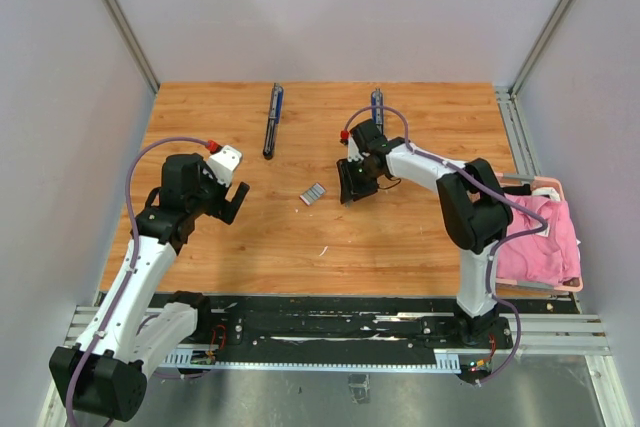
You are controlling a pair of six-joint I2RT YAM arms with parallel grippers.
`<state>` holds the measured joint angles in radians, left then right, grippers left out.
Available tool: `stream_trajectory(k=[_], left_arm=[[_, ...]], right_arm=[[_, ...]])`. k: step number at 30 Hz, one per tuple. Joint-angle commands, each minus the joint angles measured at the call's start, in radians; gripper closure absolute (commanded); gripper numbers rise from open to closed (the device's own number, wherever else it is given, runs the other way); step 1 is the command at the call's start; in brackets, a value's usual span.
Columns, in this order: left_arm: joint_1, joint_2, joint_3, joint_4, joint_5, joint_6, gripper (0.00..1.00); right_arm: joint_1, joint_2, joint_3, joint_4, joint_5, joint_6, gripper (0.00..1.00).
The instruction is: Unload the staples from the stapler
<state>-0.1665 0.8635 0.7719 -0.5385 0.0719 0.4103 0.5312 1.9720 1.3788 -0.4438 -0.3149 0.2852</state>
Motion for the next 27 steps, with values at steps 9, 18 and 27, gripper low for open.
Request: stream_trajectory(k=[9,18,27], left_arm=[[0.004,0.002,-0.006,0.031,-0.001,0.002,0.02],[0.004,0.001,-0.006,0.031,0.001,0.003,0.02],[0.004,-0.003,-0.006,0.029,0.003,0.004,0.02]], right_arm=[[-0.007,0.047,0.004,-0.006,0.025,0.002,0.66],[-0.007,0.018,-0.014,-0.006,0.042,-0.018,0.70],[-0.007,0.014,-0.030,-0.003,0.048,-0.043,0.74]])
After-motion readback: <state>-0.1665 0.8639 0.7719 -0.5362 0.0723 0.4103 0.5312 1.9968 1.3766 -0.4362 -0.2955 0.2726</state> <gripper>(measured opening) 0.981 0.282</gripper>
